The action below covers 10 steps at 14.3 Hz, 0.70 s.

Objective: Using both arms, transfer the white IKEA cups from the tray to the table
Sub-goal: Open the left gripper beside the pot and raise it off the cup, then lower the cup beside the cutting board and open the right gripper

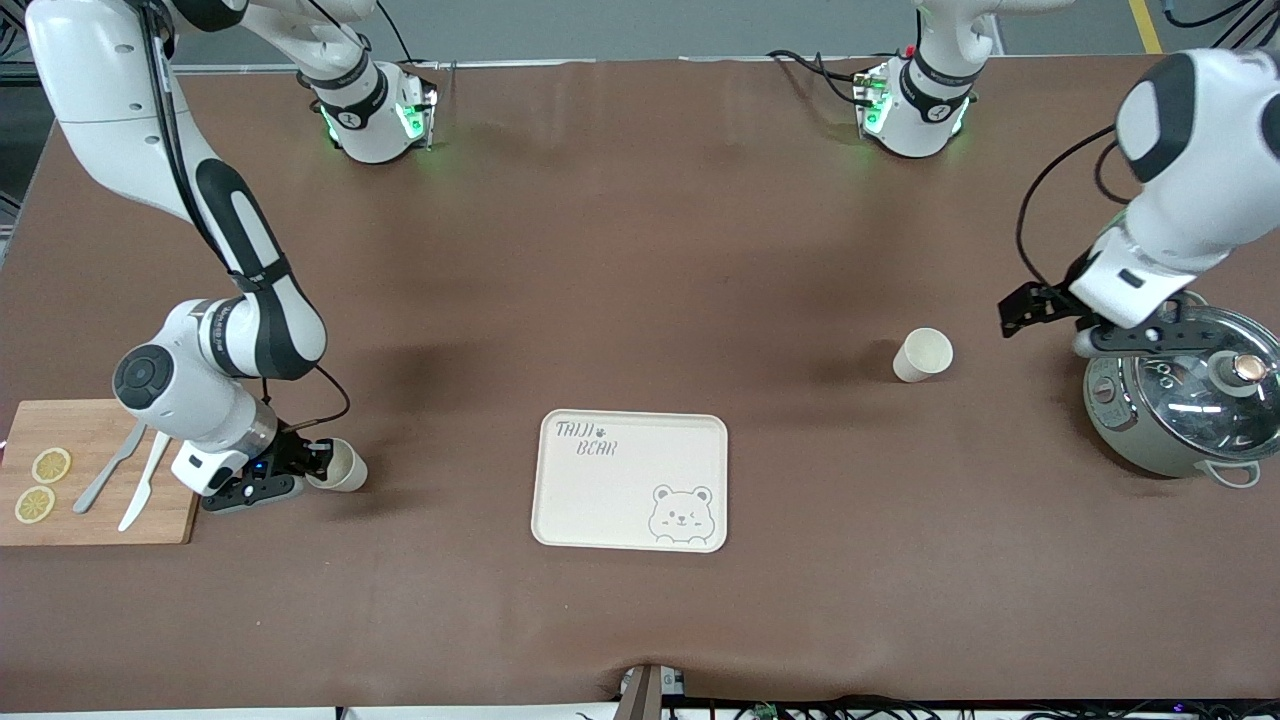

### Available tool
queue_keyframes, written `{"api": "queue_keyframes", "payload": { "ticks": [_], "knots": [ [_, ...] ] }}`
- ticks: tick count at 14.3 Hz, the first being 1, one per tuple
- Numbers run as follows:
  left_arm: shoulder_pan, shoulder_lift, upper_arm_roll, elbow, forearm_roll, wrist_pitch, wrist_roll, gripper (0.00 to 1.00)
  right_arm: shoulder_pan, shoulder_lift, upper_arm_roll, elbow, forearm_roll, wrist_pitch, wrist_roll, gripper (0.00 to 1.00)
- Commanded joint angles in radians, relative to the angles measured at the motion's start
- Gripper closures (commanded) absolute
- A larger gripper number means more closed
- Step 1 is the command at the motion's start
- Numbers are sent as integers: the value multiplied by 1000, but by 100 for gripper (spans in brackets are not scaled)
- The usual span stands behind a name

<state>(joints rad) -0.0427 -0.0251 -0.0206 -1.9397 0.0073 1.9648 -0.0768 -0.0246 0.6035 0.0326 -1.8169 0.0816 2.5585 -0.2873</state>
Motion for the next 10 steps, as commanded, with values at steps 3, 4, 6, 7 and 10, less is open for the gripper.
{"api": "queue_keyframes", "payload": {
  "ticks": [3,4,6,7,10],
  "knots": [
    [9,63,-4,241,-23,-186,11,0,-17,-1,16,-9,29,19,-30,100],
    [9,68,-5,280,-21,-223,15,0,-17,1,16,-9,29,19,-30,100],
    [10,79,-5,320,-21,-247,43,0,-17,1,16,-9,29,19,-30,100],
    [10,77,-5,334,-15,-257,63,0,-17,1,16,-9,29,19,-30,100],
    [-5,77,1,376,-10,-306,106,0,-17,1,16,-7,29,19,-30,96]
  ]
}}
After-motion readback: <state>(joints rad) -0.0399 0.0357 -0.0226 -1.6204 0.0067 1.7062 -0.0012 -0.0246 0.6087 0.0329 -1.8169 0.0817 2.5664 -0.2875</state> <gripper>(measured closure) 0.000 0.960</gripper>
